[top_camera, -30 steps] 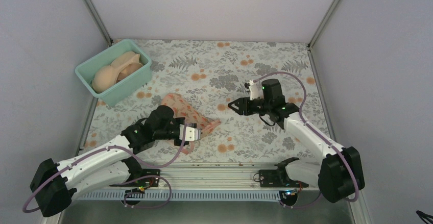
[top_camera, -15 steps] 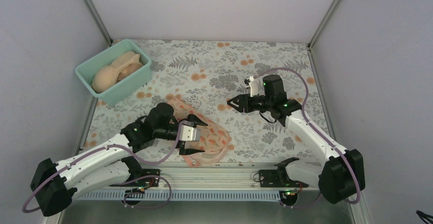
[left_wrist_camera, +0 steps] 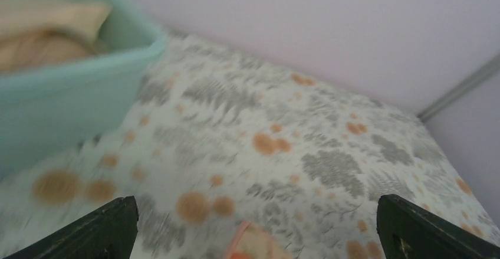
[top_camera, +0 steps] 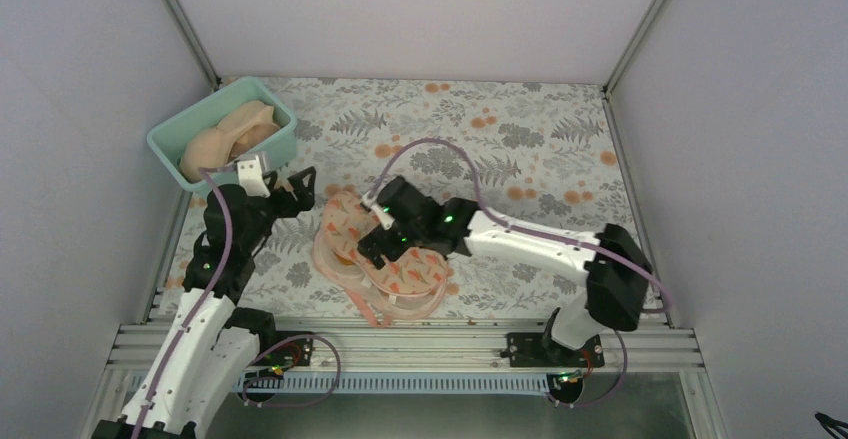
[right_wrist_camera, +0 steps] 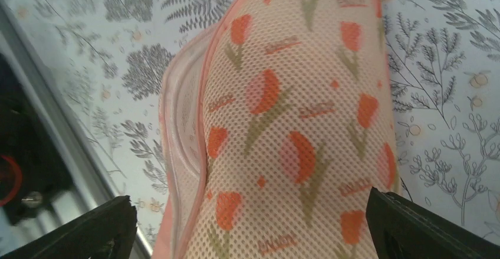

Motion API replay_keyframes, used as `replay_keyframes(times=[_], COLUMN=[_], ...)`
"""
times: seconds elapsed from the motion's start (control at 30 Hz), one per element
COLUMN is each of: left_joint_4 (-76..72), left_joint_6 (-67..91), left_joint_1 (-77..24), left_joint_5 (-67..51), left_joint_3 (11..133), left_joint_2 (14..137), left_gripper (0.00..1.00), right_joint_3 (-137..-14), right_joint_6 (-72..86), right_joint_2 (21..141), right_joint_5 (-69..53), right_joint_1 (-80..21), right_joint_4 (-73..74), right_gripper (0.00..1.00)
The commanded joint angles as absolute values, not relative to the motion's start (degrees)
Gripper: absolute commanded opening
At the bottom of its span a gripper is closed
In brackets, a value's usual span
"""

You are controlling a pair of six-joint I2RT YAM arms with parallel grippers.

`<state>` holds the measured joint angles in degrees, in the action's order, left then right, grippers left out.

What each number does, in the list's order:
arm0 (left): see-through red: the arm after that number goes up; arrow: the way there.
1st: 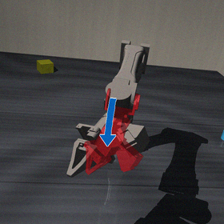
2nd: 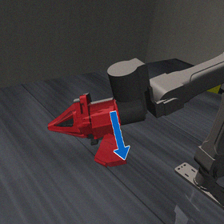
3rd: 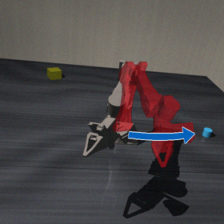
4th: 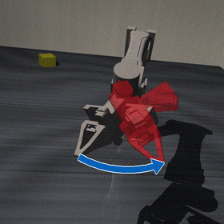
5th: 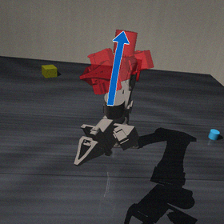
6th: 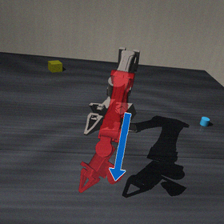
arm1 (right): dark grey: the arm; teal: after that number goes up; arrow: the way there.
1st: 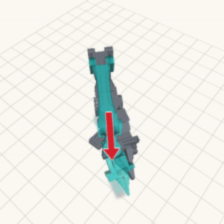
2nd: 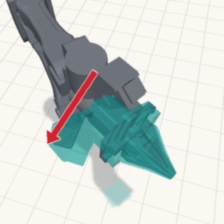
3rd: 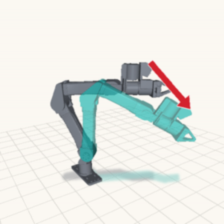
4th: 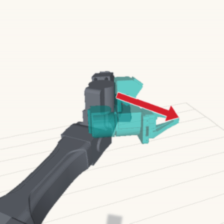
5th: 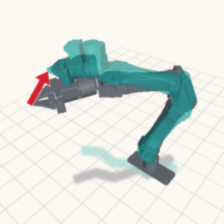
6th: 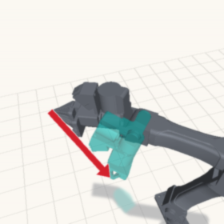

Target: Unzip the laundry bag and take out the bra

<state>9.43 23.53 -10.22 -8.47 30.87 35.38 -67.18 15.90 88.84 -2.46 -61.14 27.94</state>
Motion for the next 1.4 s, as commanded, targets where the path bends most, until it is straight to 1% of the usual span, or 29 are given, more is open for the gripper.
replay_keyframes(times=[0.0,0.07,0.13,0.2,0.37,0.53,0.67,0.77,0.93,1.1,1.17,1.3,1.37], left_joint_4=[23.5,27.2,27.8,27.3,24.3,20.4,18.7,17.5,16.0,15.0,14.5,13.8,14.1], left_joint_6=[38.2,41.0,44.4,46.1,47.9,48.7,49.0,48.9,48.1,47.6,47.3,46.9,46.8], left_joint_1=[-5.9,-5.3,-5.1,-4.9,-5.0,-5.1,-5.2,-5.6,-6.3,-6.9,-6.9,-6.9,-6.9], left_joint_5=[-7.9,-10.0,-11.9,-13.0,-16.5,-18.7,-18.8,-18.8,-18.6,-19.0,-19.2,-19.4,-19.1], left_joint_3=[27.0,24.5,21.3,19.3,15.2,12.3,10.5,10.0,9.5,9.4,9.3,9.2,9.2], left_joint_2=[35.2,35.5,35.8,36.6,40.1,42.1,42.8,43.6,44.1,44.4,44.3,44.0,43.9], left_gripper=[1.0,1.0,1.0,0.93,0.88,0.81,0.77,0.69,0.53,0.39,0.31,0.21,0.18], right_joint_3=[-73.7,-75.5,-76.9,-78.5,-80.7,-83.0,-82.7,-82.7,-83.4,-84.5,-84.5,-83.6,-82.7], right_joint_6=[9.5,8.1,7.2,6.2,4.7,6.4,6.5,6.6,7.1,7.9,8.3,9.0,9.5], right_joint_2=[94.6,98.9,101.5,104.5,109.1,110.1,108.5,108.0,108.0,107.2,106.5,105.0,104.3], right_joint_5=[12.2,15.6,18.1,19.4,20.5,24.6,24.4,24.3,24.8,24.7,24.5,24.3,24.6], right_joint_1=[-67.3,-69.5,-70.6,-71.4,-73.4,-73.7,-73.7,-73.6,-73.5,-72.9,-72.5,-71.3,-70.4], right_joint_4=[34.6,36.6,38.5,40.0,41.1,43.2,42.5,42.4,43.4,43.5,43.4,43.0,42.7], right_gripper=[1.0,1.0,1.0,1.0,1.0,0.99,0.97,0.97,0.96,0.96,0.96,0.95,0.95])
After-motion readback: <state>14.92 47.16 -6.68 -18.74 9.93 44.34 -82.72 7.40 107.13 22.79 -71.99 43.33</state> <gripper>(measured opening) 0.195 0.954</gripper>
